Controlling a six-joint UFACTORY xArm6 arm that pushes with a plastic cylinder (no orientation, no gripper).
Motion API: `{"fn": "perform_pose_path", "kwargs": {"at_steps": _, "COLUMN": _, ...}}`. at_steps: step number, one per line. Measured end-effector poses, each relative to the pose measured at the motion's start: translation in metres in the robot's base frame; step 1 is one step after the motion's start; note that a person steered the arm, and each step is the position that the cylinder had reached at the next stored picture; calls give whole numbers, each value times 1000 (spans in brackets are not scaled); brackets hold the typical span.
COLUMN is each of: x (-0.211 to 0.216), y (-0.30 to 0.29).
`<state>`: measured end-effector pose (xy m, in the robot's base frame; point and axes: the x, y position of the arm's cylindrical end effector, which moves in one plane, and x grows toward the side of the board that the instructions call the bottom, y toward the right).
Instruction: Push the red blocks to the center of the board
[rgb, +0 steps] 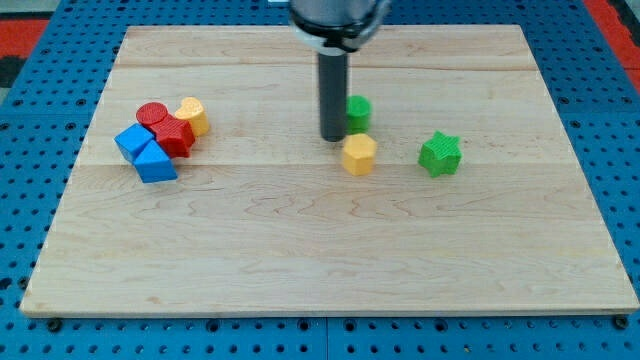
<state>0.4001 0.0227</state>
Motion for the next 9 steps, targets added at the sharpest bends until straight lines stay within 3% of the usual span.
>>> {"fn": "perform_pose_path", "kwargs": {"at_steps": 1, "x": -4, "y": -3}}
{"fn": "perform_pose_path", "kwargs": {"at_steps": 2, "x": -68, "y": -43}}
{"fn": "perform_pose_path", "kwargs": {"at_steps": 4, "x": -132, "y": -160}}
{"fn": "perform_pose_path", "kwargs": {"at_steps": 5, "x": -152, "y": -251}}
{"fn": "perform_pose_path", "kwargs": {"at_steps": 6, "x": -138, "y": -327}}
{"fn": "perform_pose_path", "kwargs": {"at_steps": 7, "x": -38, "y": -325}}
{"fn": "perform_pose_path", "kwargs": {"at_steps": 8, "x": -2, "y": -322}}
{"fn": "perform_pose_path", "kwargs": {"at_steps": 9, "x": -11, "y": -318}}
